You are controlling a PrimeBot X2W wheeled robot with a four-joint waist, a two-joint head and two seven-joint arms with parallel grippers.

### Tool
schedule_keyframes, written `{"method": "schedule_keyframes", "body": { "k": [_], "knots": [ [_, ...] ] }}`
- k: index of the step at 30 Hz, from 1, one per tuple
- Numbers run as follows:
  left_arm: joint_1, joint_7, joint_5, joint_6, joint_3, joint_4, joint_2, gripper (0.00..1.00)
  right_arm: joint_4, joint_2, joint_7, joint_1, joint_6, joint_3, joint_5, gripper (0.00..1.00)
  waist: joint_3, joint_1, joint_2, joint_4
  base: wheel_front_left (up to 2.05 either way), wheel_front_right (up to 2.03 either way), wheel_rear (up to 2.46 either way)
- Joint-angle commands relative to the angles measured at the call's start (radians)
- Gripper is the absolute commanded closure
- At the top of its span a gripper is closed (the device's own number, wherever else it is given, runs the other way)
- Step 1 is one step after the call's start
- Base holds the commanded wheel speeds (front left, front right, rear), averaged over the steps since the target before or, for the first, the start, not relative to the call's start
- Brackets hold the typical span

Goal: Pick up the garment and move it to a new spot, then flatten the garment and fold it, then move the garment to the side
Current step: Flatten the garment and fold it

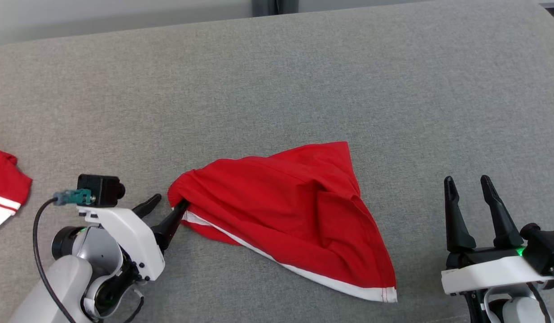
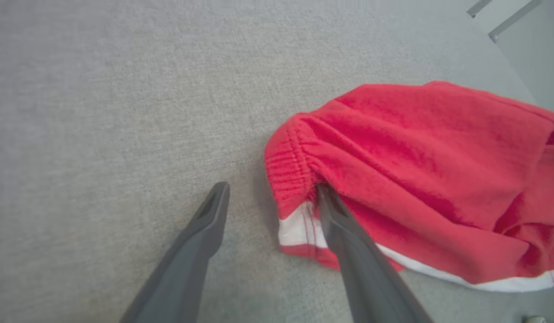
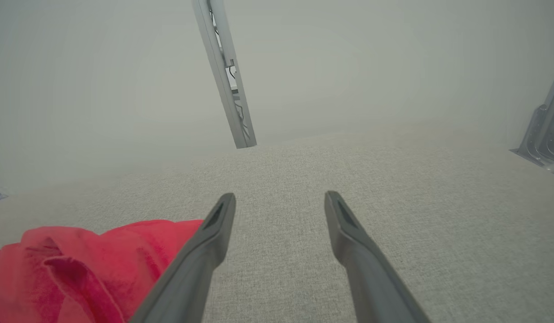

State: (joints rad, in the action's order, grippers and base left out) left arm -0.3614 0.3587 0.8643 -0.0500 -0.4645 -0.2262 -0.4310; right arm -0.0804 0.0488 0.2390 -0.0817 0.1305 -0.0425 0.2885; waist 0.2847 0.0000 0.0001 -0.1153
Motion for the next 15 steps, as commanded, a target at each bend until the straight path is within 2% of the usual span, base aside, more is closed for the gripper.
{"method": "schedule_keyframes", "body": {
  "k": [1,5,10,11,15],
  "knots": [
    [0.032,-0.045,-0.007,0.018,0.017,0.014,0.000,0.00,0.005,0.005,0.006,-0.012,0.001,0.006,-0.016,0.00,-0.014,0.0000,-0.0001,0.020,0.00,0.00,0.00],
    [0.083,-0.135,-0.018,0.054,0.054,0.053,0.006,0.00,0.016,0.004,0.003,-0.019,0.001,0.014,-0.033,0.00,-0.033,0.0000,-0.0001,0.049,0.00,0.00,0.00],
    [0.132,-0.277,-0.052,0.131,0.123,0.113,0.018,0.00,0.019,0.005,0.005,-0.037,0.001,0.021,-0.047,0.00,-0.062,0.0000,-0.0001,0.075,0.00,0.00,0.00],
    [0.132,-0.277,-0.052,0.131,0.123,0.113,0.018,0.00,0.019,0.005,0.005,-0.037,0.001,0.021,-0.047,0.00,-0.062,0.0000,-0.0001,0.075,0.00,0.00,0.00],
    [0.153,-0.391,-0.099,0.200,0.169,0.161,0.032,0.00,0.012,0.011,0.010,-0.052,0.001,0.030,-0.060,0.00,-0.085,0.0000,-0.0001,0.091,0.00,0.00,0.00]
  ]
}}
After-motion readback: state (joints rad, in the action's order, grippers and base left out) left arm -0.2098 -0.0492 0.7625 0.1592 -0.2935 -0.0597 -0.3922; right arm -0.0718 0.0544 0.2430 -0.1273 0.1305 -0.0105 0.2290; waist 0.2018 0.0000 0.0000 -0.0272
